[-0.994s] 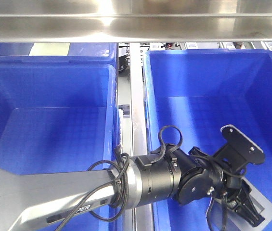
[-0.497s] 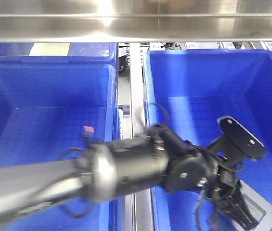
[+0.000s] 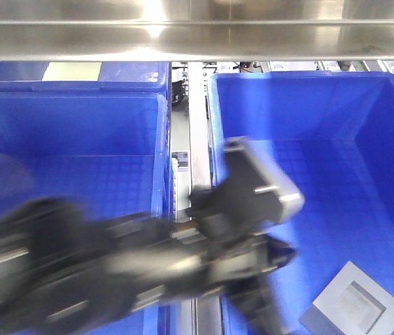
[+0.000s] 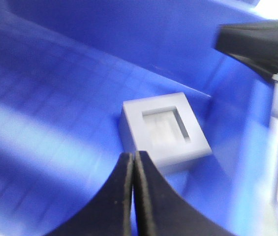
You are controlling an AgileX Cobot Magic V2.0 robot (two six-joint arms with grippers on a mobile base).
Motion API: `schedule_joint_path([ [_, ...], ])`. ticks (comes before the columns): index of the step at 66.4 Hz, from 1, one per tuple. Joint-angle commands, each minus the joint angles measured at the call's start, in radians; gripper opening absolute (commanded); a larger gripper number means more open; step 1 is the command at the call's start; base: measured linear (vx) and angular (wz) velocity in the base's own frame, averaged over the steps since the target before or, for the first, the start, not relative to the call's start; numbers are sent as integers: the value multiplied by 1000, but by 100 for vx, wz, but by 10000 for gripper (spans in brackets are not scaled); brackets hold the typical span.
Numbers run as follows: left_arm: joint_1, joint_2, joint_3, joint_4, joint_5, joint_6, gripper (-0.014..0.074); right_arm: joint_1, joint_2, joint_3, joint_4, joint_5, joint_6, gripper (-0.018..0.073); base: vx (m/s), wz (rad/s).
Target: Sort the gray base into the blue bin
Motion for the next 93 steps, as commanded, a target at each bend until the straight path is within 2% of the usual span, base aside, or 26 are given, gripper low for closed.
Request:
schedule_joint_path([
  [1,-4,-150,68,-5,-118,-2,-8,-2,18,7,-8,-30,-11,-5,0,0],
  [18,-3,-437,316,-5,-185,-3,-8,-2,18,7,-8,-30,-11,-5,0,0],
  [34,-3,-734,503,-7,-193,-5,-8,-2,18,7,-8,-30,-11,-5,0,0],
  [57,-3,-1147,651,-23,-155,-5,-8,-2,18,7,-8,-30,-11,-5,0,0],
  [68,-3,-1219,671,-23,-150,-5,-7,-2,18,7,-8,-30,-11,-5,0,0],
  [93,-3,-1219,671,-23,-151,-5,-8,-2,18,7,-8,-30,-11,-5,0,0],
])
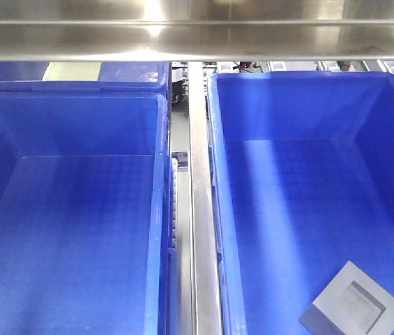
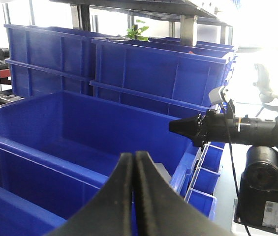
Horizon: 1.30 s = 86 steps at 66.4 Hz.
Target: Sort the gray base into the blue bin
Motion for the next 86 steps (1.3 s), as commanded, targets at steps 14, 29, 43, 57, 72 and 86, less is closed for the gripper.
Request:
schedule_joint_path([
  [14,-4,10,-24,-12,-68,-5,-8,-2,18,7,-8,-32,-11,-5,0,0],
  [29,-4,10,-24,-12,-68,-5,-8,-2,18,7,-8,-32,-11,-5,0,0],
  [43,-4,10,-24,-12,-68,-5,-8,-2,18,7,-8,-32,-11,-5,0,0],
  [57,2,8,-24,74,-73,-5,-8,-2,18,7,-8,-32,-11,-5,0,0],
  [72,125,8,-24,94,-99,-5,-8,-2,18,7,-8,-32,-11,-5,0,0],
  [86,395,2,-24,94,-96,-5,-8,-2,18,7,-8,-32,-11,-5,0,0],
])
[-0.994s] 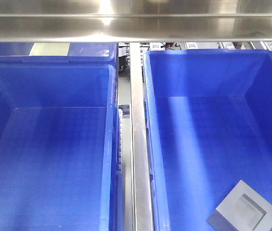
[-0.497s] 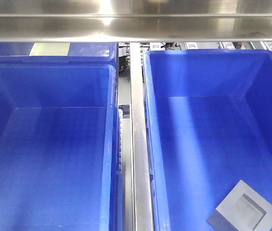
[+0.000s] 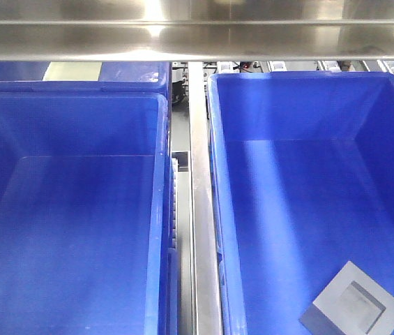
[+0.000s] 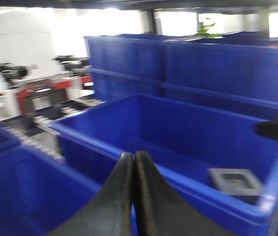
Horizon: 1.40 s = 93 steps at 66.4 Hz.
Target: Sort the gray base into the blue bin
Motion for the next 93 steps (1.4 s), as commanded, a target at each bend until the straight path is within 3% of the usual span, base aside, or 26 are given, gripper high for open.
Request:
schedule_joint_path([
  [1,113,1,-24,-2,-74,-5,-8,-2,18,7,-8,-33,-11,-5,0,0],
  [23,540,-176,-24,-2,-66,-5,-8,-2,18,7,-8,-33,-11,-5,0,0],
  [38,734,-188,-24,2,-64,-5,-8,-2,18,7,-8,-33,-11,-5,0,0],
  [50,743,-209,11,60,-73,-5,-8,-2,18,7,-8,-33,-11,-5,0,0],
  [84,698,-208,338,60,-171,-6,-8,-2,18,7,-8,-33,-11,-5,0,0],
  [93,698,-208,358,60,-160,-34,-8,-2,18,7,-8,-33,-11,-5,0,0],
])
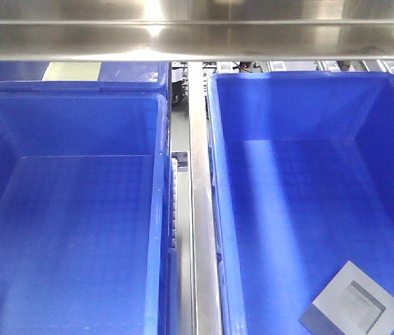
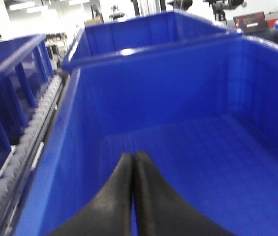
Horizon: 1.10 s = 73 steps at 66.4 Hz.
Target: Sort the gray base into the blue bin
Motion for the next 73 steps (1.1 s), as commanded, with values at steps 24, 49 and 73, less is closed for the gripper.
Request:
schedule_joint_path([
  [24,-7,-11,-17,0,-85,-65,-8,-2,18,7,-8,-34,-11,-5,0,0],
  [49,-7,-10,-17,0,-81,-65,-8,-2,18,7,-8,-34,-11,-5,0,0],
  [73,-7,-10,-17,0,-81,-65,-8,-2,18,7,-8,-34,-11,-5,0,0],
])
